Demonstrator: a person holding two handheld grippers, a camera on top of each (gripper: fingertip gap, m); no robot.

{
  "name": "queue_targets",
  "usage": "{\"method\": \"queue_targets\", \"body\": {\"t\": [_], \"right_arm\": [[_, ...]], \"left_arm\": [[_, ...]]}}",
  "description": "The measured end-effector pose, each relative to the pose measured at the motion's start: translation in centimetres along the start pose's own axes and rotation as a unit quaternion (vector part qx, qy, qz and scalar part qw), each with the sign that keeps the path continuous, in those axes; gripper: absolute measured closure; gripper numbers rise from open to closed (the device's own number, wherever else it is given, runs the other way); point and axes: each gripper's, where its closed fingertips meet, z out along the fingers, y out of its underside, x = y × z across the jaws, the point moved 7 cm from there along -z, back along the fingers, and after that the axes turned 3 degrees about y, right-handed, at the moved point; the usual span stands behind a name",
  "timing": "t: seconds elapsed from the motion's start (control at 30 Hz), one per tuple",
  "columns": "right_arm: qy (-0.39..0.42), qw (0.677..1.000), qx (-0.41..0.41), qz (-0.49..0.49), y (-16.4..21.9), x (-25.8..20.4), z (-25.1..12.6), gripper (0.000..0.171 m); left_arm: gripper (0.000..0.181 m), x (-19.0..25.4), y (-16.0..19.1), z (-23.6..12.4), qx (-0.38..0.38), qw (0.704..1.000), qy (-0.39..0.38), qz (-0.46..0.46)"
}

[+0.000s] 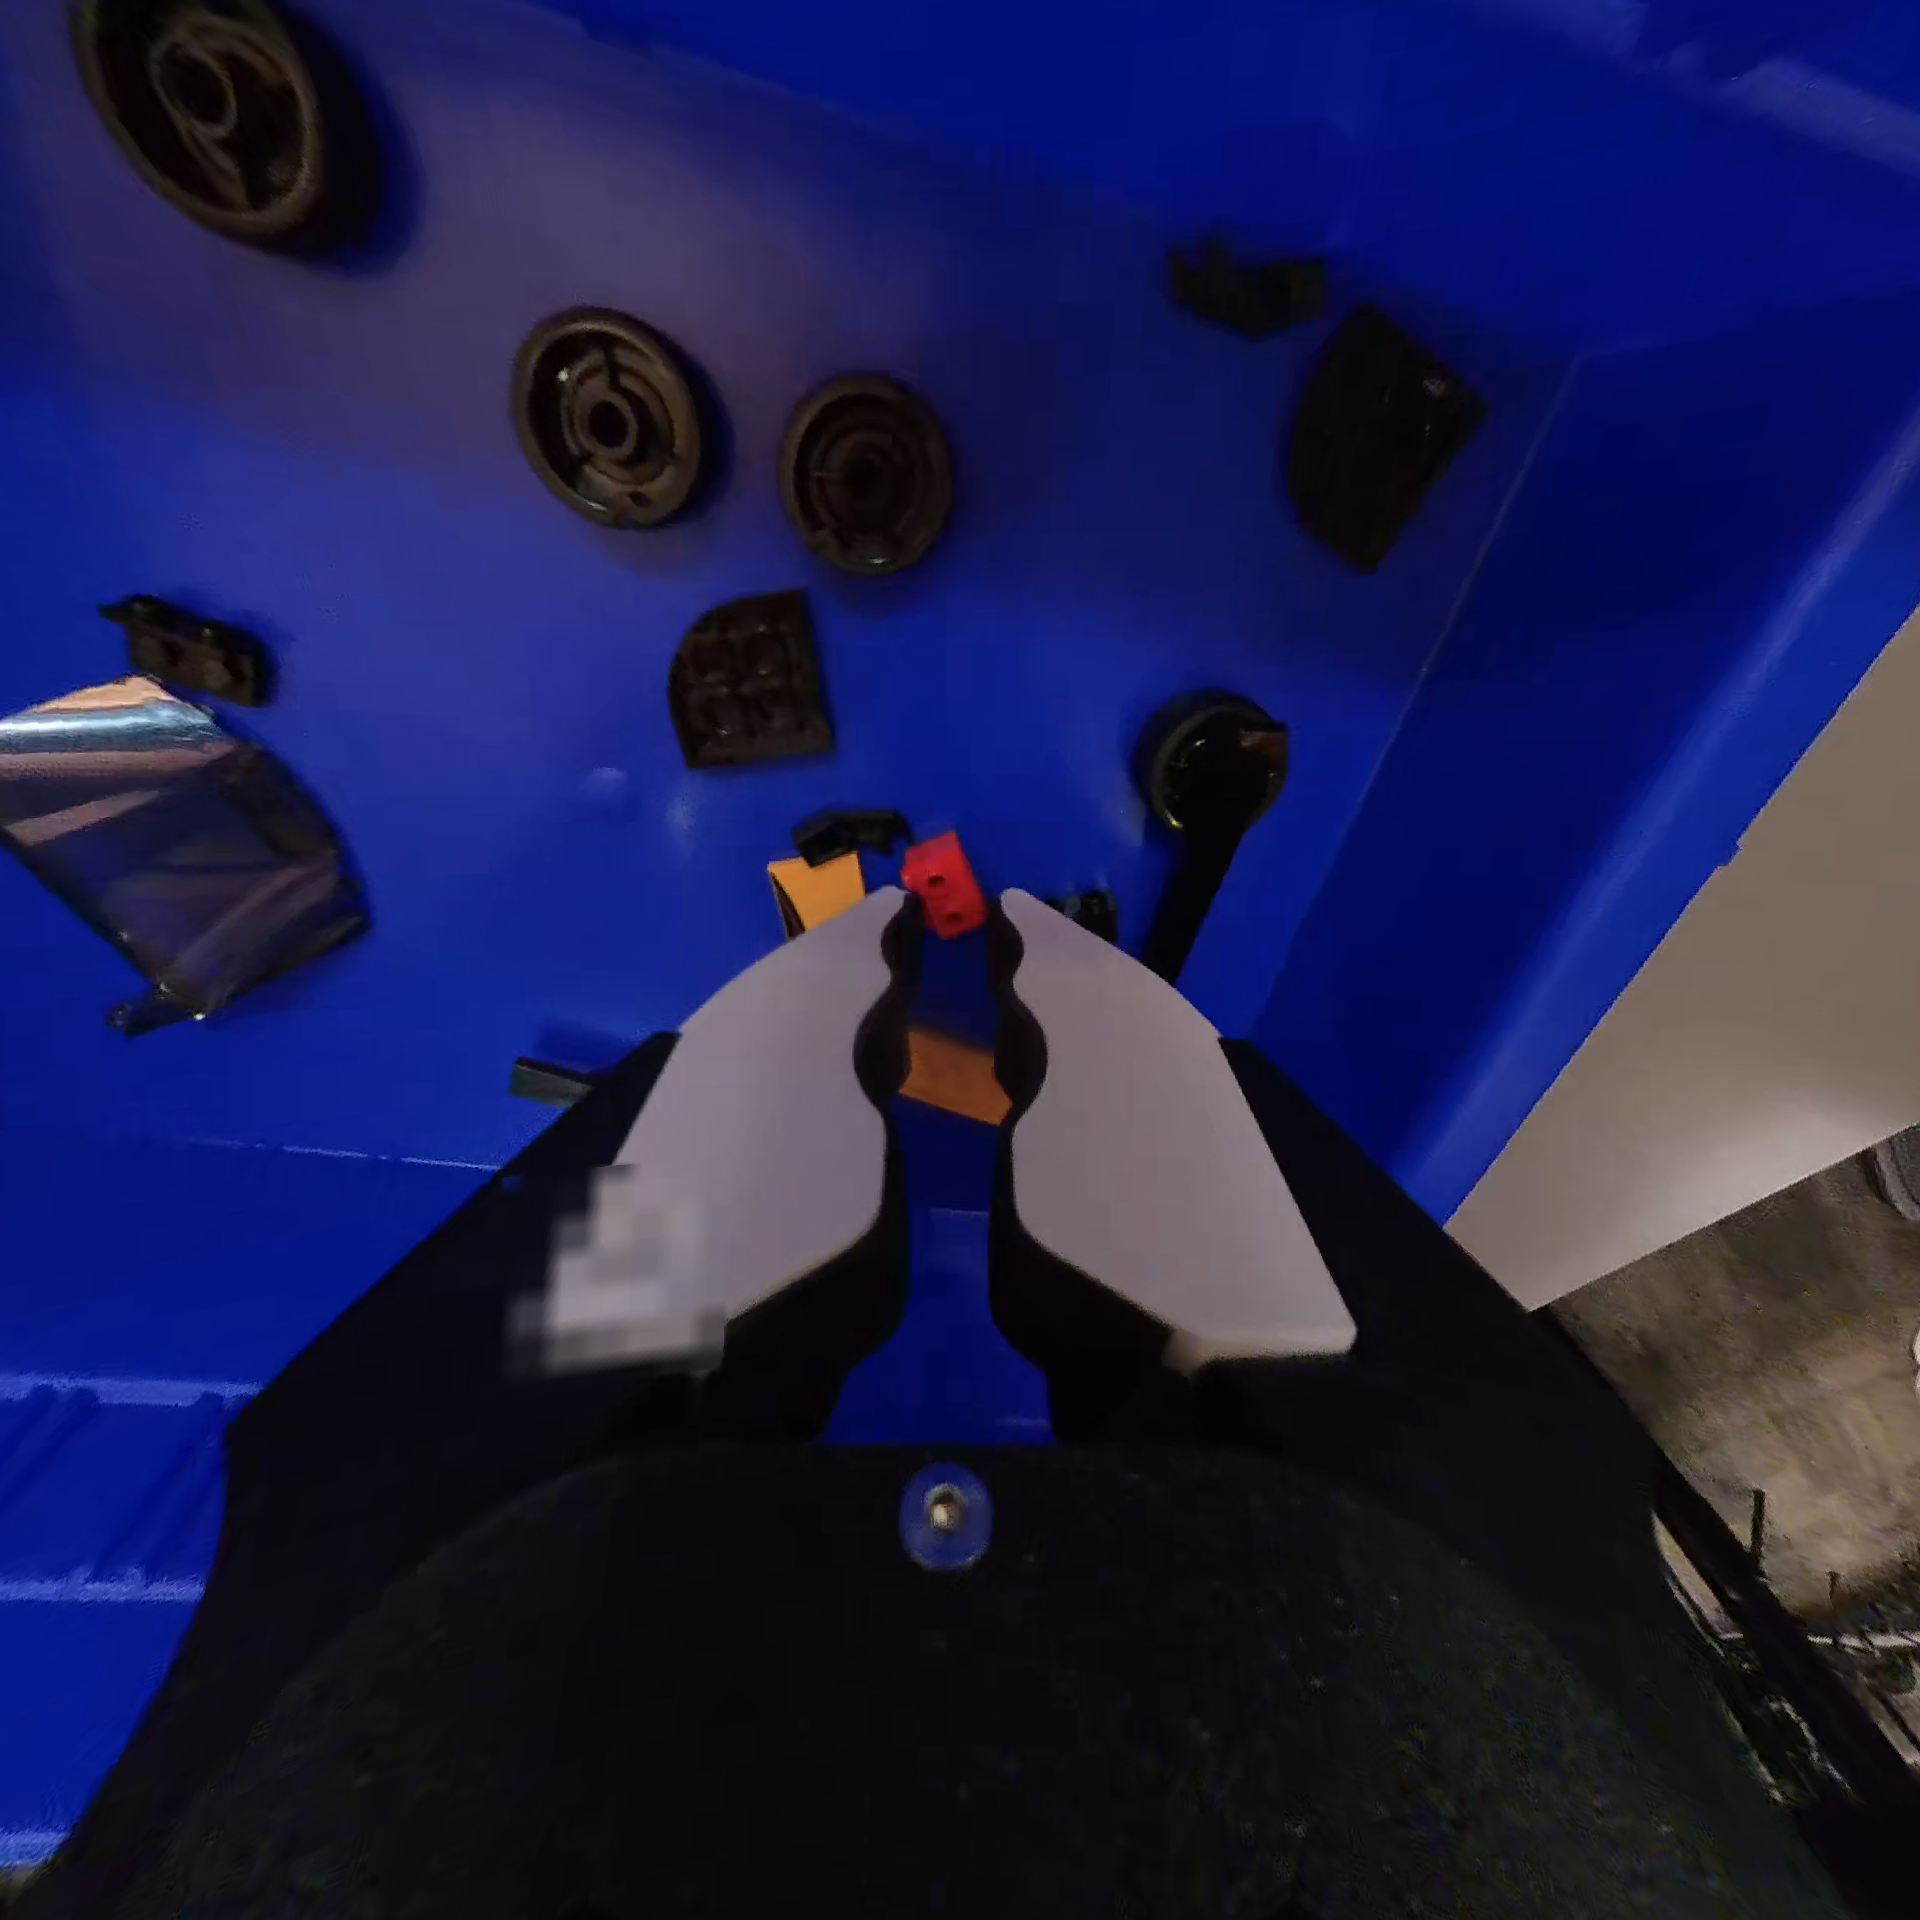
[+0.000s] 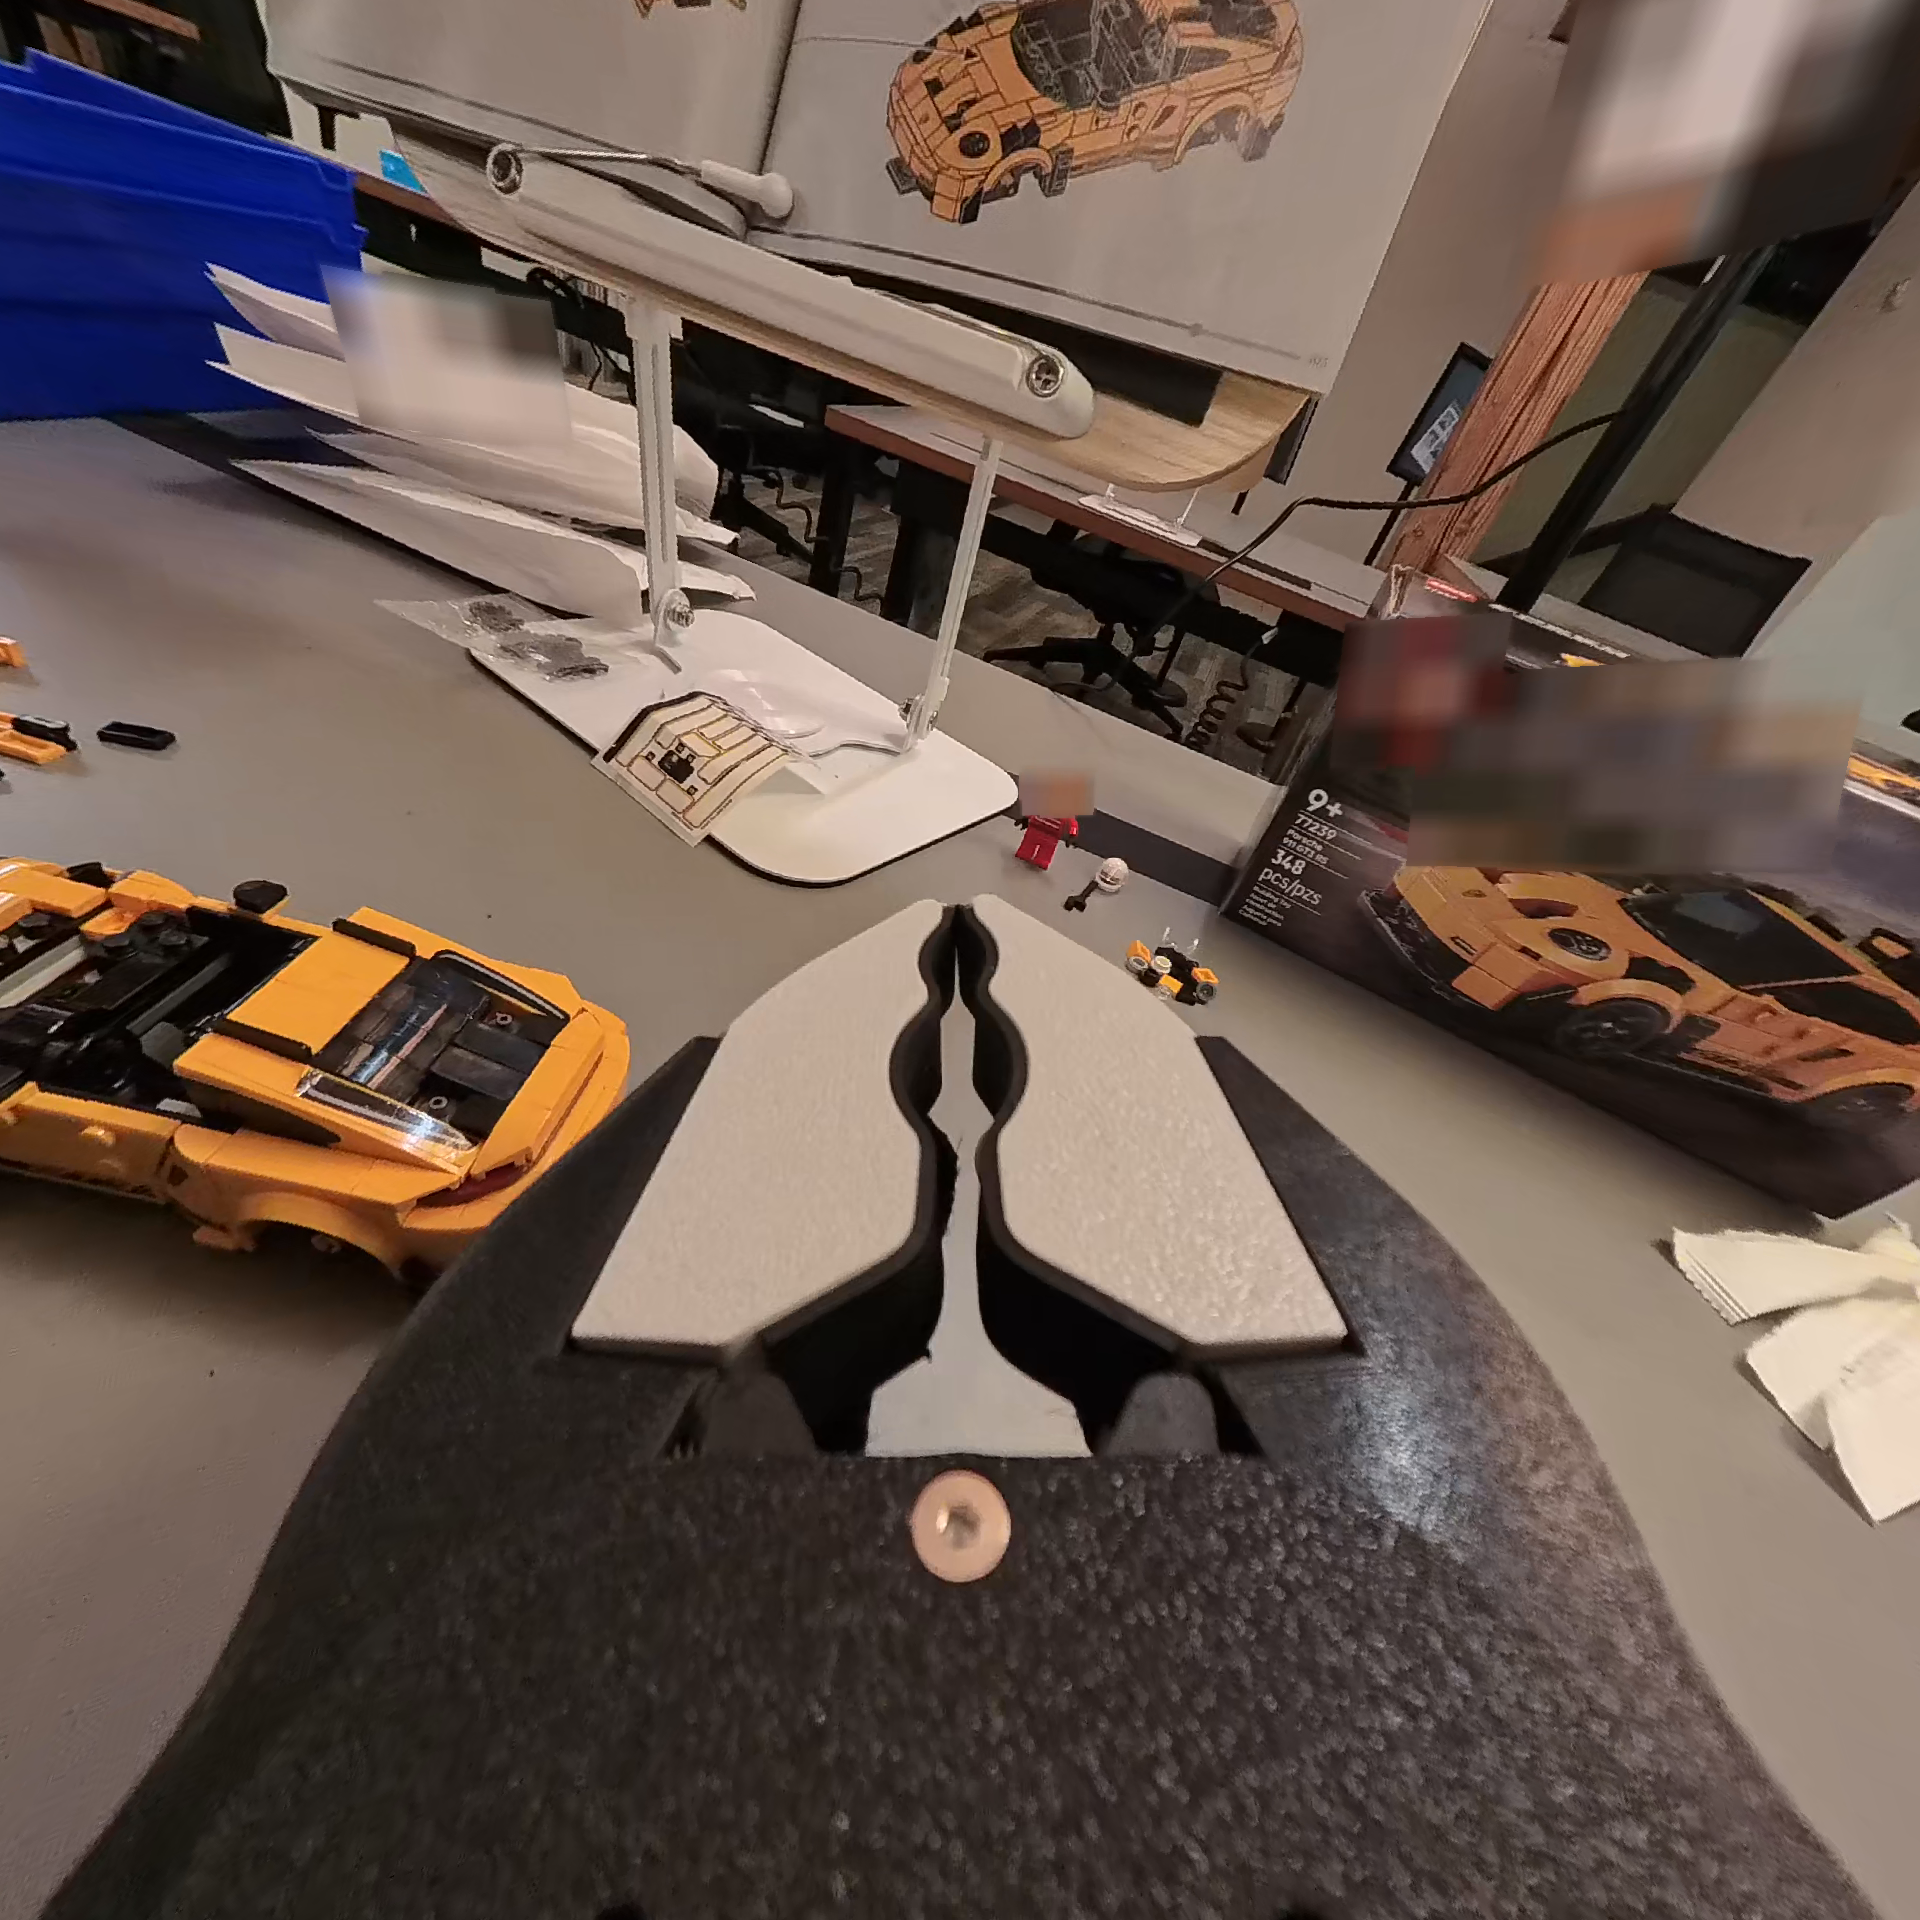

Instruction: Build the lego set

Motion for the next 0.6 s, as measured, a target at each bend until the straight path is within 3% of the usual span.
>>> {"method": "queue_targets", "body": {"t": [0.17, 0.3, 0.47, 0.6], "right_arm": [[-0.005, 1.000, 0.012, 0.009, -0.3, 0.1, -0.3, 0.171], [-0.009, 0.999, 0.027, 0.022, -0.7, 0.4, -0.8, 0.171], [-0.020, 0.998, 0.045, 0.042, -1.2, 0.7, -1.2, 0.171], [-0.028, 0.996, 0.060, 0.055, -1.8, 0.9, -1.6, 0.171]], "left_arm": [[0.174, 0.6, -0.5, -0.6, -0.004, 0.999, -0.042, 0.007], [0.174, 3.2, -2.4, -5.1, 0.075, 0.992, -0.094, 0.025], [0.176, 12.7, -7.9, -9.3, 0.171, 0.970, -0.101, 0.143], [0.176, 21.6, -13.1, -6.3, 0.194, 0.946, -0.018, 0.259]]}}
